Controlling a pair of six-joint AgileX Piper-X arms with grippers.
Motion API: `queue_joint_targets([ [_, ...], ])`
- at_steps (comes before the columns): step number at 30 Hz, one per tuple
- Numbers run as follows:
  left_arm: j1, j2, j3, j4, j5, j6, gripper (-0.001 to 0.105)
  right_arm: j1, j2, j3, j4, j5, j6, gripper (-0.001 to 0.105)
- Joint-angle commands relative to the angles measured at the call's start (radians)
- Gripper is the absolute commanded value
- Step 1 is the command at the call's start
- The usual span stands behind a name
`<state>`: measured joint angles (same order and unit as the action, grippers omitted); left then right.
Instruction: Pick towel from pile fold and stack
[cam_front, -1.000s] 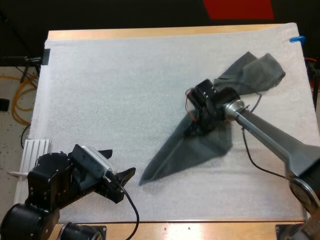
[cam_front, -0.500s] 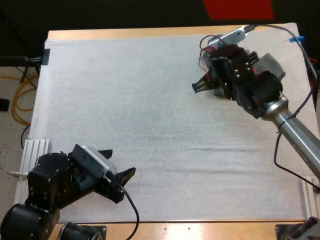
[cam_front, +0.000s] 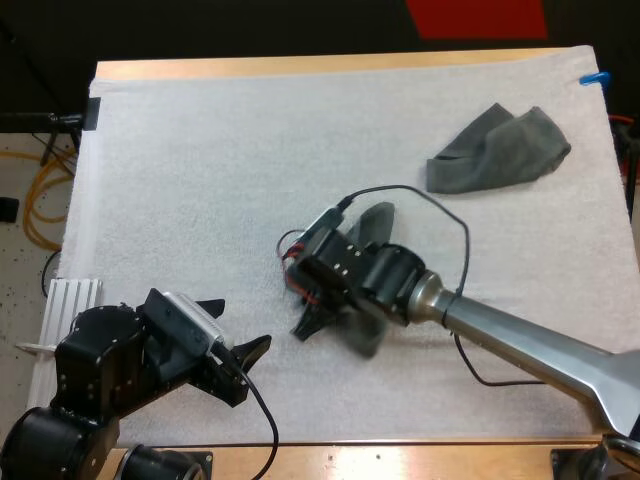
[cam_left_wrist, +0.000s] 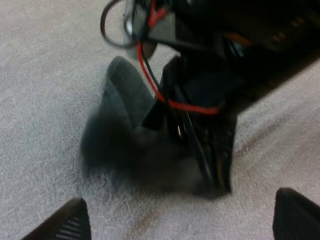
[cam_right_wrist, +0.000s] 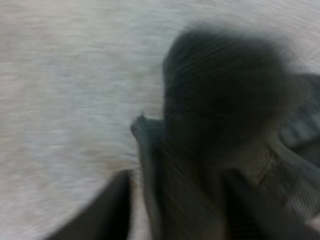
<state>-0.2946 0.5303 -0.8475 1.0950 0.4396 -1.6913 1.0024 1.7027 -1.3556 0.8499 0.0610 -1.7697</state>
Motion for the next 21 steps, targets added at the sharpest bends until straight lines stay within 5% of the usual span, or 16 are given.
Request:
queue_joint_targets([
  [1,-0.005,-0.003,0.001,-0.01,0.004,-0.002,0.072,0.007,-0.017,-0.022,0.017,-0.006,-0.019,0.087],
  [12,-0.005,-0.003,0.001,-0.01,0.004,-0.002,0.072,-0.084,-0.022,-0.049,0.081,0.025,0.002,0.084],
  [21,-0.005,-0.003,0.001,-0.01,0.004,0.024,0.072,-0.312,0.069,-0.049,0.101,-0.306,0.128,0.077],
])
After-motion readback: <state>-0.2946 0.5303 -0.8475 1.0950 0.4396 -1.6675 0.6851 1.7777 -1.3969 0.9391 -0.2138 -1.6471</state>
